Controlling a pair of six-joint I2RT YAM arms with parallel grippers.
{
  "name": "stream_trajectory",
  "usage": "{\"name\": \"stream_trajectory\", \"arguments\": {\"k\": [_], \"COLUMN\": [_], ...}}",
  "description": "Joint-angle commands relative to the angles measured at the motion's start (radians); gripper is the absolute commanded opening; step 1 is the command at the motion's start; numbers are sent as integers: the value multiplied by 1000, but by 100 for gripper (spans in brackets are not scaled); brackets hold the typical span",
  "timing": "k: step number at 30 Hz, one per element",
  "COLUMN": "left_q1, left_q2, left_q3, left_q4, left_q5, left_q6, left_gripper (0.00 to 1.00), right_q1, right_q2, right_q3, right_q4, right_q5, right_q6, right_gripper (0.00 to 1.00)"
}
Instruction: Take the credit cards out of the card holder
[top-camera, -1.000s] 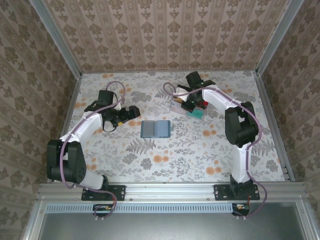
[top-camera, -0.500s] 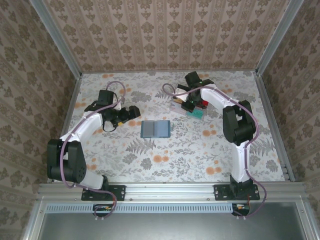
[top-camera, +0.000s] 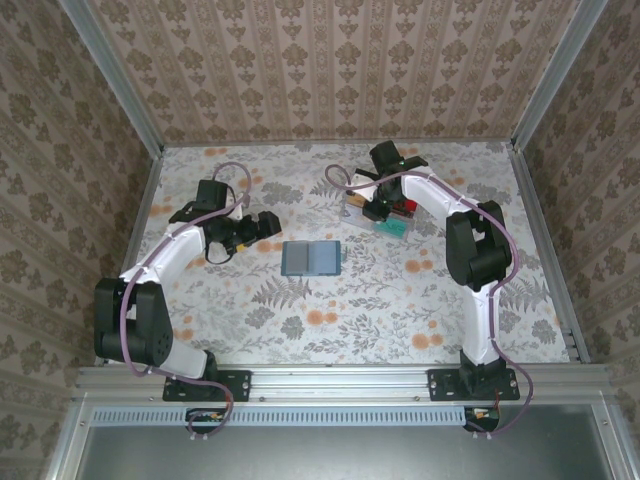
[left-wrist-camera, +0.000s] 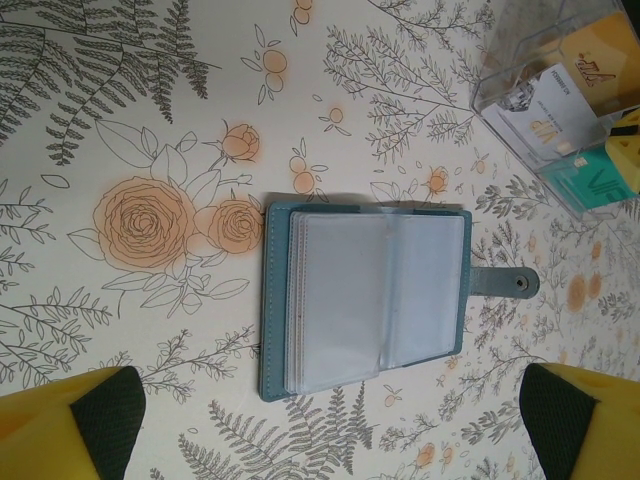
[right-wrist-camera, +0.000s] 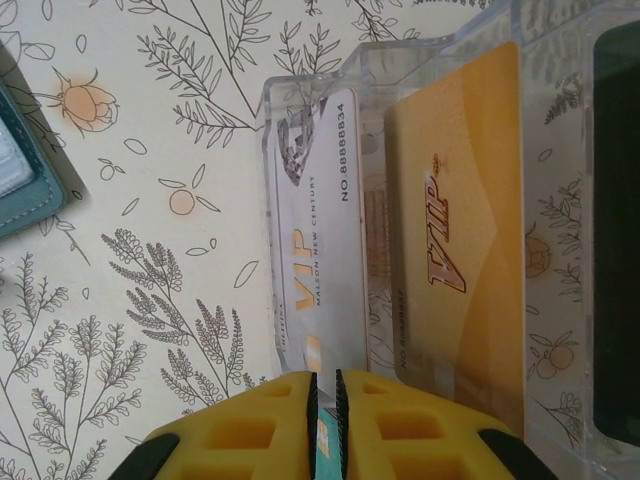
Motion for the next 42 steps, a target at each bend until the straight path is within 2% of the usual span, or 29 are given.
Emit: {"name": "stream_trajectory", "arguments": {"k": [1,5,11,14,16,18,21,23,26,32,38,42], "left_q1": [9,8,10,14,20,26,35,44,60,75,77,77], "left_q2": [-7,-25,-60,-78,-93,-104,-119,-126,-129,-138,-133,-125], "left_q3": [11,-9,-52,-68,-82,-99,-123,-134,-145,-157,-157,-153], "left_q4": [-22,-23,-17,-22,-23,-18,-4,-5,-5,5,13,21], "left_q5": [14,-2,-56,-82,-95,-105,-109,-114,-116,-116,-98,-80], "left_q6": [24,14,-6,-11,-14,-22,-24,-25,-24,-34,-35,-42], "left_gripper": [100,100,100,100,100,100,100,100,100,100,100,100], "right_q1": [-4,10,93,167,224,298,396,454,515,533,525,493], "right_q2": [-59,-183,-385,-442,-456,-440,-398,-358,-295,-157,-58,17], "right_q3": [-3,-91,-313,-379,-400,-395,-386,-368,-337,-266,-162,-106], "right_q4": [8,75,271,303,316,287,267,257,261,230,145,109], "right_q5": [9,-37,-44,17,120,218,265,301,291,305,356,344], "right_q6": [40,154,466,632,765,905,1055,1148,1221,1319,1311,1336], "right_gripper": [19,28,44,44,39,40,43,52,63,67,68,67]}}
